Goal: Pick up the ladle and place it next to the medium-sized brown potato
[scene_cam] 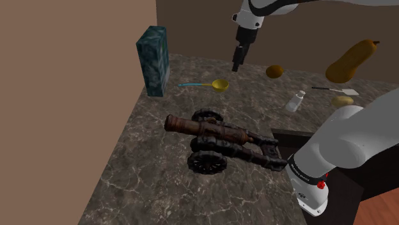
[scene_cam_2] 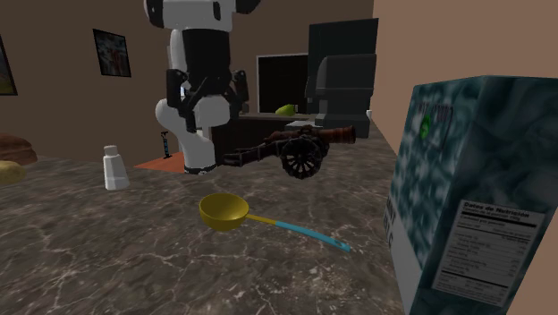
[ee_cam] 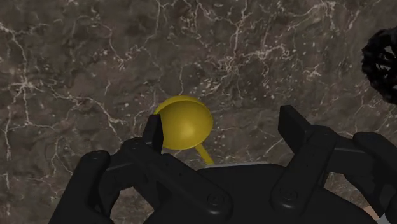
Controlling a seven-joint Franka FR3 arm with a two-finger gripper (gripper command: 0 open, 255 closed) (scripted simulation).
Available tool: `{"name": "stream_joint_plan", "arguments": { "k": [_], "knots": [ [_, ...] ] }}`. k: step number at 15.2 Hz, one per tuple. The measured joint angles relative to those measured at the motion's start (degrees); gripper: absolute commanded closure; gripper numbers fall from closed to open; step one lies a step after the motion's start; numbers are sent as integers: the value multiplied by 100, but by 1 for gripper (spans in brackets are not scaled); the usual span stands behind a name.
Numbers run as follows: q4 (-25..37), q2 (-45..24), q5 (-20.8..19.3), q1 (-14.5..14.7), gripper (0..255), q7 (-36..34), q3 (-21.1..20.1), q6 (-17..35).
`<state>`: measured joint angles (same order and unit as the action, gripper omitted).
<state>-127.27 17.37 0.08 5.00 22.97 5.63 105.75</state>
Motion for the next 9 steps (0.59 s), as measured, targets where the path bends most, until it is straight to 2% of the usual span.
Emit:
{"name": "stream_joint_plan", "arguments": {
  "k": [4,9],
  "knots": [
    [375,-895,127,110,0,815,110,349],
    [1135,-2067,328,217,0,1715,74,542]
  ]
}}
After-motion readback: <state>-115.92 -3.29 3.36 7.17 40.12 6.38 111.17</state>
